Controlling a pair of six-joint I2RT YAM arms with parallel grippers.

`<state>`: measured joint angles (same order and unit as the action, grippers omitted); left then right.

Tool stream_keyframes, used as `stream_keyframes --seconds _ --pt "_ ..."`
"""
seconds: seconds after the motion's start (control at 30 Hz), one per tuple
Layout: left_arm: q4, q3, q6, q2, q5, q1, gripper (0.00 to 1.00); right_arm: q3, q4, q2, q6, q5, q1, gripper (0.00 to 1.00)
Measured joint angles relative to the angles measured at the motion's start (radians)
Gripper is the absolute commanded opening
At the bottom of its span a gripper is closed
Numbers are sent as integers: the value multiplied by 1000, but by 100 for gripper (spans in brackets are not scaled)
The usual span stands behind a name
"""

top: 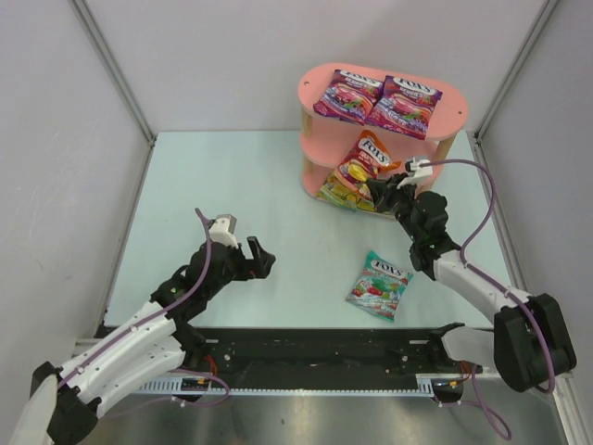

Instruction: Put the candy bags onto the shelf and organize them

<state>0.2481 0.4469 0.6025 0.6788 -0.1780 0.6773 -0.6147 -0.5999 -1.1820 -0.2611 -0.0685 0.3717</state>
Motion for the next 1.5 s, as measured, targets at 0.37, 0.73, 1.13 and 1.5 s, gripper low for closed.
stream_keyframes --seconds 0.37,0.73,1.13,1.5 --pt "-23 0 0 28 8 0 100 -110 -196 -229 -19 -47 -29 0" --pt "-41 0 -11 64 15 0 100 -169 -357 -380 6 -73 -29 0" --pt "-66 0 -27 113 34 -6 100 -219 -455 -438 49 -80 -35 56" --pt "-83 0 -27 113 37 -6 100 -133 -431 -310 45 -90 -37 62"
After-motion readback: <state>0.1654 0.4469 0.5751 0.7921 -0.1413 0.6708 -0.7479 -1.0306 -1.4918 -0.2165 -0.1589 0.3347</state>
